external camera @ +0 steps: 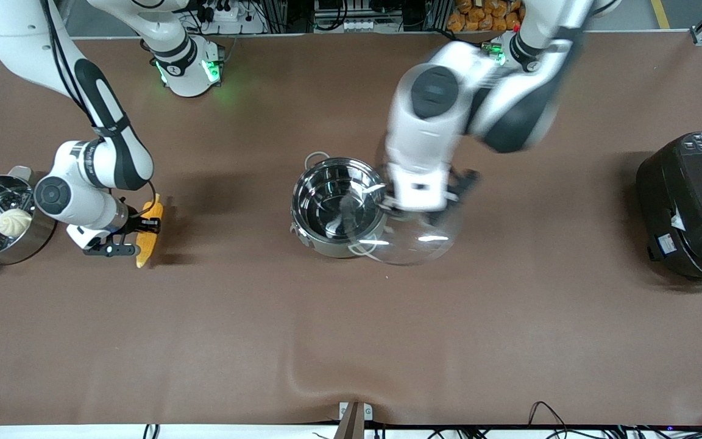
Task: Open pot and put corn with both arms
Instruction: 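Lift the glass lid with the left gripper while the right gripper lifts the corn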
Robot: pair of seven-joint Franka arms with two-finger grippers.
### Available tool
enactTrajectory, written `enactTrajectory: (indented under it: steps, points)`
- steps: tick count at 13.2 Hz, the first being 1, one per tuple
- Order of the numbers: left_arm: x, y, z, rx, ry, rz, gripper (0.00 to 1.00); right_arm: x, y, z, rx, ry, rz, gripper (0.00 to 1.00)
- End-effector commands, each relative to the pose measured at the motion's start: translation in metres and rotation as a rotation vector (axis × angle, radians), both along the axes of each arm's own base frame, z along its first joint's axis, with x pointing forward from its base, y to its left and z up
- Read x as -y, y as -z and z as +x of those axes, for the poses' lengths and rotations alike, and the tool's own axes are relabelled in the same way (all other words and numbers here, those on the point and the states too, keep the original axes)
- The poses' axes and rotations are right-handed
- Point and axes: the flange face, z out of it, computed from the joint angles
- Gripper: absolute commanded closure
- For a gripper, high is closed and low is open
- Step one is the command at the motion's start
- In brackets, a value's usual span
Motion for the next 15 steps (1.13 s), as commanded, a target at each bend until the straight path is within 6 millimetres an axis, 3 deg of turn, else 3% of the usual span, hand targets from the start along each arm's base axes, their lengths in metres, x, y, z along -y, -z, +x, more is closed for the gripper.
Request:
enactTrajectory:
  steps: [1,2,3,4,6,8,11,13,15]
  points:
    - [-0.110,0.027,0.007,-0.090,0.135,0.011,1.00,-0.019,-0.073,0.030,-0.011,0.003,-0.002,0.99]
    - [-0.156,0.042,0.017,-0.108,0.187,0.004,1.00,-0.028,-0.098,0.039,-0.015,0.018,-0.006,0.99]
    - [-0.184,0.057,0.021,-0.128,0.216,0.001,1.00,-0.045,-0.125,0.047,-0.015,0.025,-0.011,0.99]
    - [-0.201,0.074,0.021,-0.145,0.229,-0.001,1.00,-0.066,-0.150,0.052,-0.013,0.043,-0.019,0.99]
    - [-0.233,0.116,0.014,-0.187,0.227,0.002,1.00,-0.128,-0.197,0.055,0.003,0.079,-0.037,0.99]
    - [-0.270,0.160,0.007,-0.173,0.199,-0.005,1.00,-0.195,-0.225,0.044,0.007,0.133,-0.057,0.99]
    - [-0.275,0.215,-0.019,-0.126,0.202,-0.012,1.00,-0.272,-0.231,0.023,0.034,0.198,-0.076,0.98]
    - [-0.290,0.238,-0.034,-0.072,0.195,-0.017,1.00,-0.318,-0.222,0.010,0.062,0.191,-0.067,0.96]
    - [-0.294,0.252,-0.044,-0.029,0.191,-0.022,1.00,-0.351,-0.206,0.000,0.070,0.226,-0.068,0.95]
